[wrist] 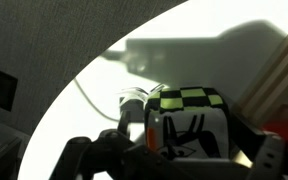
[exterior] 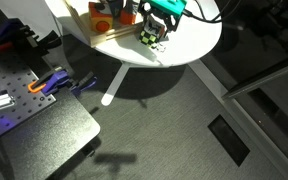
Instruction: Pick up the square plush toy from the table and put it in the box
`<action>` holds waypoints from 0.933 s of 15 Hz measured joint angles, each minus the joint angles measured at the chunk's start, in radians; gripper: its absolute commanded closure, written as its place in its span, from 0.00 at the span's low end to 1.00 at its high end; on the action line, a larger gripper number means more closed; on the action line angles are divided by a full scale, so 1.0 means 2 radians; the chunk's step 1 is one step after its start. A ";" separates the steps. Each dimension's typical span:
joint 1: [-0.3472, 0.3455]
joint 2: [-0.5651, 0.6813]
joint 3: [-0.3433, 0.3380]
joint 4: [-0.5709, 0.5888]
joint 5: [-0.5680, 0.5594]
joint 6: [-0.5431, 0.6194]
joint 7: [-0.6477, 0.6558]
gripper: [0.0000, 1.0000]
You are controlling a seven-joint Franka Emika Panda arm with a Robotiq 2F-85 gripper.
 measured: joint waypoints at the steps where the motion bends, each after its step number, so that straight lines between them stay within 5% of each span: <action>1: -0.004 0.002 0.006 0.000 0.000 0.008 -0.005 0.00; 9: -0.051 0.021 0.057 0.000 0.004 0.048 -0.052 0.00; 10: -0.057 0.023 0.062 0.000 0.006 0.049 -0.058 0.25; 14: -0.070 0.027 0.070 0.000 0.006 0.050 -0.068 0.49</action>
